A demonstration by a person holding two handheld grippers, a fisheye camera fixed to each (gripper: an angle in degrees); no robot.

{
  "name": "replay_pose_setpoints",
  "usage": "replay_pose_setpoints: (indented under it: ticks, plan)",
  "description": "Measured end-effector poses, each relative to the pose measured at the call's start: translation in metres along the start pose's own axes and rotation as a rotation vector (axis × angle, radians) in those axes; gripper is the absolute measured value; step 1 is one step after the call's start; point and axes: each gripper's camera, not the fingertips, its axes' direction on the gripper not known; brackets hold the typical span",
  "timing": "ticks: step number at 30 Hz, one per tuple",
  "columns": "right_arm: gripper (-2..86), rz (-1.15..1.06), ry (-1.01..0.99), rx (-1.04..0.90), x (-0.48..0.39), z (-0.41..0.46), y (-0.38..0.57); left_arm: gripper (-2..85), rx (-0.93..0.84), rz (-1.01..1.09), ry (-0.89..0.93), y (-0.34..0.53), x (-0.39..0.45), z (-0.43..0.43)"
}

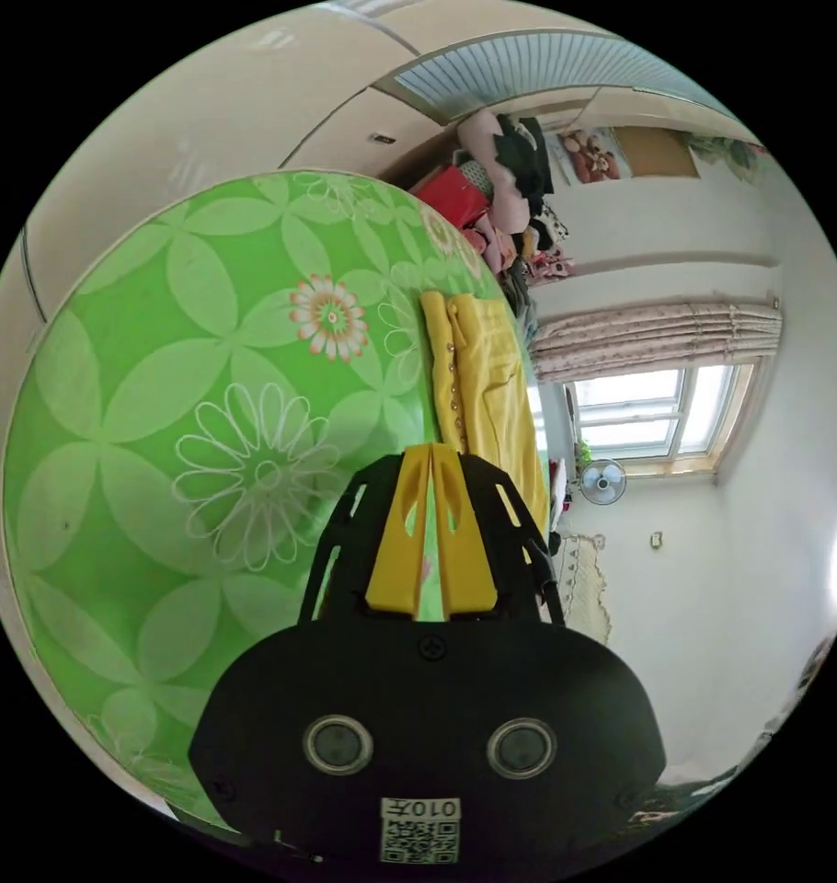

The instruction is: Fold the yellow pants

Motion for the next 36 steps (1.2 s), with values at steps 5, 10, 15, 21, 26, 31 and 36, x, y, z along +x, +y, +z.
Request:
replay_pose_setpoints:
  ticks: [5,10,15,21,26,31,36]
  plan:
    - [4.4,0.027,-0.047,-0.002,-0.018,-0.046,0.055,1.8,-0.034,0.016,-0.053,-0.012,0.000,0.011]
    - [4.4,0.044,-0.115,0.015,-0.031,-0.093,0.086,6.6,-0.054,-0.017,-0.085,-0.005,-0.015,0.018]
    - [4.5,0.049,-0.142,0.038,-0.042,-0.141,0.107,9.4,-0.059,-0.035,-0.062,-0.006,-0.026,0.025]
    - [4.7,0.039,-0.183,0.063,-0.058,-0.191,0.120,9.8,-0.116,-0.049,-0.001,-0.008,-0.044,0.046]
    - [4.7,0.000,-0.128,0.032,-0.078,-0.226,0.118,9.1,-0.124,-0.067,0.104,-0.006,-0.074,0.053]
    - [4.6,-0.064,0.027,-0.067,-0.103,-0.243,0.107,8.8,-0.081,-0.044,0.050,0.014,-0.090,0.024]
    - [4.8,-0.116,0.093,-0.191,-0.117,-0.248,0.106,8.1,0.044,-0.100,-0.037,0.065,-0.154,-0.060]
